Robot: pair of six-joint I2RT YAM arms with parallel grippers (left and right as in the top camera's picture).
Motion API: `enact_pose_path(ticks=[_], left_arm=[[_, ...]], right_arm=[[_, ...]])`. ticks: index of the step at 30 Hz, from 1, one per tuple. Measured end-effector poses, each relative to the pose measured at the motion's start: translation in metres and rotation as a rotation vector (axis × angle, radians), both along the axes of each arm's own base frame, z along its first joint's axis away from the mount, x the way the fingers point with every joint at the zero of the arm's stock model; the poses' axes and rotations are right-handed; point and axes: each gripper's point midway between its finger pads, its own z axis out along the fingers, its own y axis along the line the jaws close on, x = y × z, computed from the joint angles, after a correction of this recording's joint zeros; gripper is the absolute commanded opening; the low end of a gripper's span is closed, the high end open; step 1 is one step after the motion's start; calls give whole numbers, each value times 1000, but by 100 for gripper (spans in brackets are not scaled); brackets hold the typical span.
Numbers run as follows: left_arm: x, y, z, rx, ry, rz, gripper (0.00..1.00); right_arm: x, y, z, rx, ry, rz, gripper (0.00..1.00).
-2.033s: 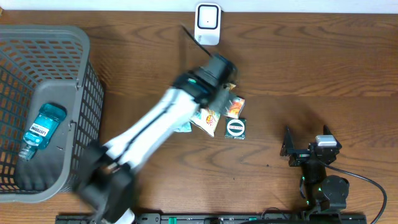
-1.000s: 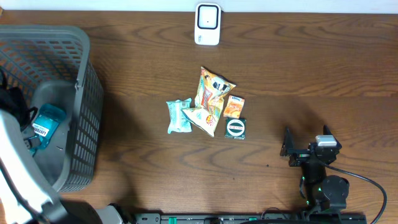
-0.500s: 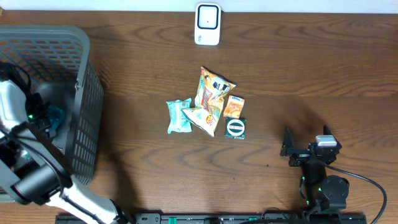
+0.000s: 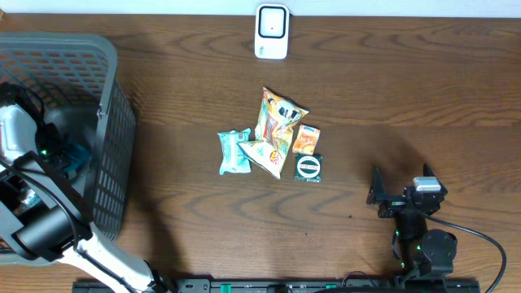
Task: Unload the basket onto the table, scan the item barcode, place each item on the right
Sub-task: 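Reach the left gripper into the basket and grasp the Listerine bottle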
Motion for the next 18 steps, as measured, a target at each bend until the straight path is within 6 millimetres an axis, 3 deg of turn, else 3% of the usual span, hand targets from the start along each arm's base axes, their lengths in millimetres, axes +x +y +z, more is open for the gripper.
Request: enact_pose_path(ticks=[9, 18], left_arm=[[-25, -22, -1, -96, 105, 1, 98], [-28, -27, -9, -113, 110, -1, 98]], right_arm=[[0, 0, 0, 0, 0, 0, 99], [0, 0, 0, 0, 0, 0, 99]])
